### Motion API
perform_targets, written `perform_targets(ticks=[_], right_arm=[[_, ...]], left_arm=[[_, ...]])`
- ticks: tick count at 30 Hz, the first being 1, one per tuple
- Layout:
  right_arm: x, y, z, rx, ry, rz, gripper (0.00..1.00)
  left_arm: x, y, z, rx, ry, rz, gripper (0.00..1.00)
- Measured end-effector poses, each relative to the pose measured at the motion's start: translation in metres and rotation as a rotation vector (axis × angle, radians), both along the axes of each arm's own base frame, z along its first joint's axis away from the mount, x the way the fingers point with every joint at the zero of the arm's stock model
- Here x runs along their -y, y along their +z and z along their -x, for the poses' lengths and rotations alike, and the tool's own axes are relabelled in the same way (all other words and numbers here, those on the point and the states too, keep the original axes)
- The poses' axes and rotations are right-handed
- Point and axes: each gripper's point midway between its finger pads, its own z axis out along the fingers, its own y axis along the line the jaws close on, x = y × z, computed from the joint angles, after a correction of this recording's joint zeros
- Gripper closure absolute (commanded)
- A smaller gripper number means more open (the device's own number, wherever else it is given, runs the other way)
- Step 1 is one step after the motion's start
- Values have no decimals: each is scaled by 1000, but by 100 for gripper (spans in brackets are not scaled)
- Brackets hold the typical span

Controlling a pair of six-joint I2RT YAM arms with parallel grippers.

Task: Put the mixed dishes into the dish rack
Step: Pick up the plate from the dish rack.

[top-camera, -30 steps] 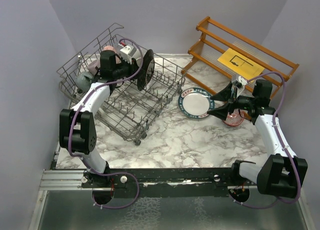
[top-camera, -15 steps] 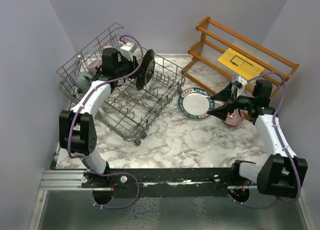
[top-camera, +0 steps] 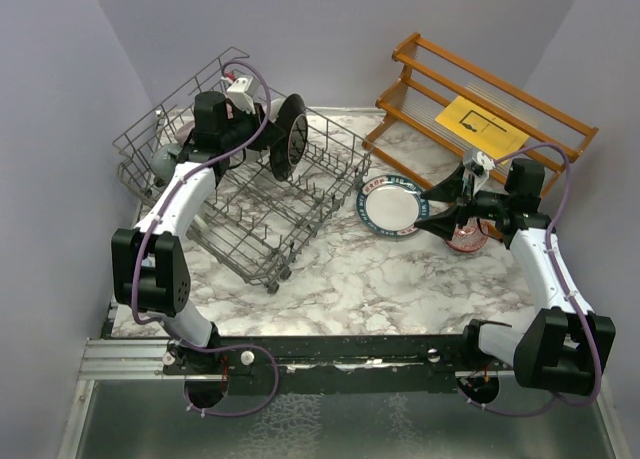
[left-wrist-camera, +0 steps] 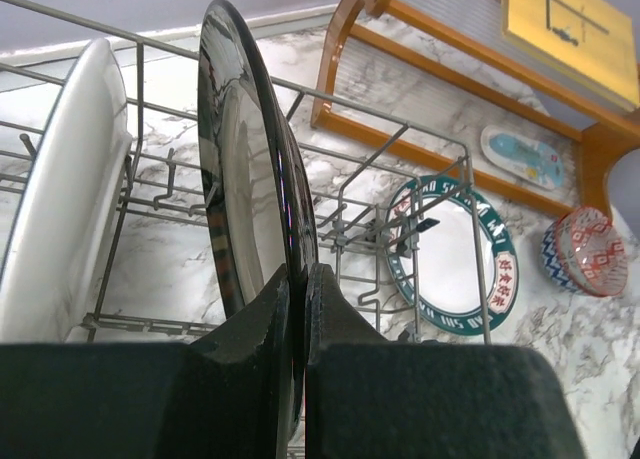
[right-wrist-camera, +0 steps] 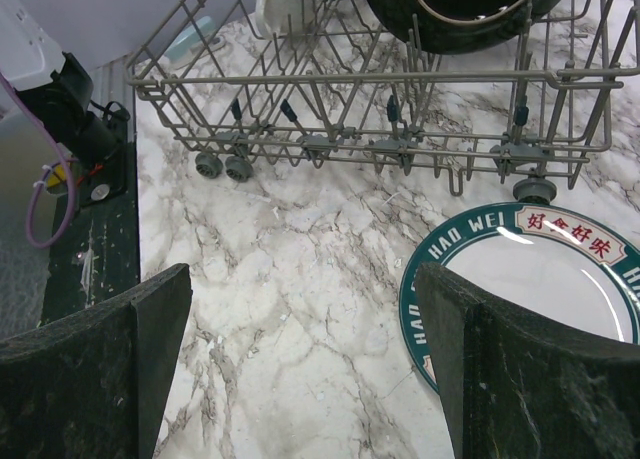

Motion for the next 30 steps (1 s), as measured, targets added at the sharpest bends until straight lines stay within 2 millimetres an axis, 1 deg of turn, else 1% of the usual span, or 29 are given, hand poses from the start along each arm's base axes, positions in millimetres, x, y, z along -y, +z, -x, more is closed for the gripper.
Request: perform_targets(ticks=[3,7,9,12,18,21,25,30], right_arm=[[0,0,0,0,0,0,7],[0,0,0,0,0,0,7],[0,0,0,0,-1,0,7],[0,0,0,0,-2,1,7],[0,0,0,0,-3,2,7],[0,0,-1,4,-3,3,7],[0,-1,-1,7,-3,5,7],[0,-1,-1,8,-4,6,7]], left_arm=[[-5,6,-2,-9,13,40,100],[-6,8,-2,-14,16,57,100],[-4,18,-3,26,0,64,100],[-2,42,0,113,-27,72,100],[-1,104,5,287,-88,104,100],[-6,124,12,342,-138,137,100],[-16,132,24,334,-221,183,100],[-24,129,33,303,-311,215,100]])
